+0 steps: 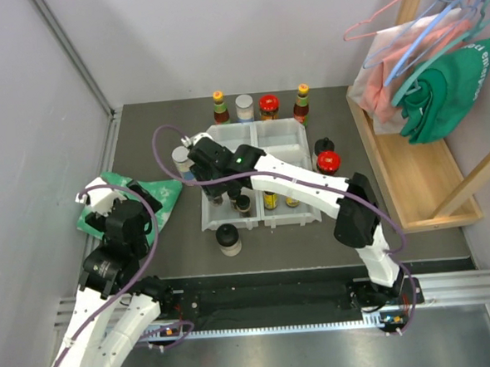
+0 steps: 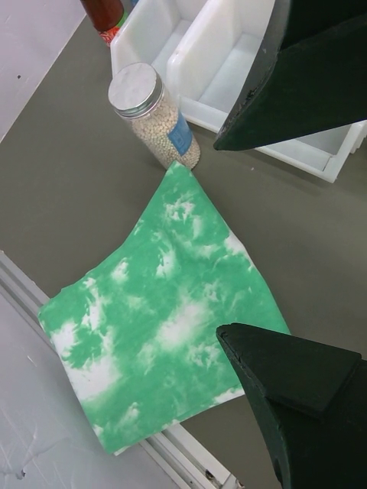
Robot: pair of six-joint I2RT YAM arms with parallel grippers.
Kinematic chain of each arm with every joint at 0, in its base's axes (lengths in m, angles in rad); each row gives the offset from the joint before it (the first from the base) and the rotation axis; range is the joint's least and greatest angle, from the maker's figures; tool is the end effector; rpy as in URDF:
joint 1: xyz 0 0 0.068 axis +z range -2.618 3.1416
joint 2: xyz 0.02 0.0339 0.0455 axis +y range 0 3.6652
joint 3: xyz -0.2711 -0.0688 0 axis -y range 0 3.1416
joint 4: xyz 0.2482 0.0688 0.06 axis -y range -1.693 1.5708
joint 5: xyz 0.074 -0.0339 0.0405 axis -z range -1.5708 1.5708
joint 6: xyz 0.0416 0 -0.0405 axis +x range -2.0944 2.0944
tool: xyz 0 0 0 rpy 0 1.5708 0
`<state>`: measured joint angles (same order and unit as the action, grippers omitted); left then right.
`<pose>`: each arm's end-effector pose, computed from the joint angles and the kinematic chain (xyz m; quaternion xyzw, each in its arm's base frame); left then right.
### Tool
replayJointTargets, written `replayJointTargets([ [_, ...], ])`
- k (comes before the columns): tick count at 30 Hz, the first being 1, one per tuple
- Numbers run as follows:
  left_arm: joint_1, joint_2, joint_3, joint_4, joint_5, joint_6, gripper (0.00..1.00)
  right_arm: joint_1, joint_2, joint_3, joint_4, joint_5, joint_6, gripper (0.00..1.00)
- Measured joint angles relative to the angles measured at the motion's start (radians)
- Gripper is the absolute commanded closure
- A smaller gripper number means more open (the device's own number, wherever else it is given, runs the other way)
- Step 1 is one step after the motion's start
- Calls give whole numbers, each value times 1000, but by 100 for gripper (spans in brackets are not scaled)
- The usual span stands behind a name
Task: Organize the condiment bottles
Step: Place the bottle in the storage box.
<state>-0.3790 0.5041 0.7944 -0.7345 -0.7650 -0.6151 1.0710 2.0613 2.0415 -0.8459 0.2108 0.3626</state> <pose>0.1009 -0.0092 0.3283 -0.2903 0.7555 0.0412 0.5859 0.2335 0.4095 0.3204 -0.2896 0.8880 0.1512 0.3237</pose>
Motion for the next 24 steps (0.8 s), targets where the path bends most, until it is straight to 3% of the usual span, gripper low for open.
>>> replayJointTargets([
  [11, 0, -21, -3, 0, -2, -1, 1, 0, 72, -77, 49, 35, 19, 100],
  [24, 0, -110, -22, 8, 20, 0, 1, 0, 173, -3, 111, 77, 23, 100],
])
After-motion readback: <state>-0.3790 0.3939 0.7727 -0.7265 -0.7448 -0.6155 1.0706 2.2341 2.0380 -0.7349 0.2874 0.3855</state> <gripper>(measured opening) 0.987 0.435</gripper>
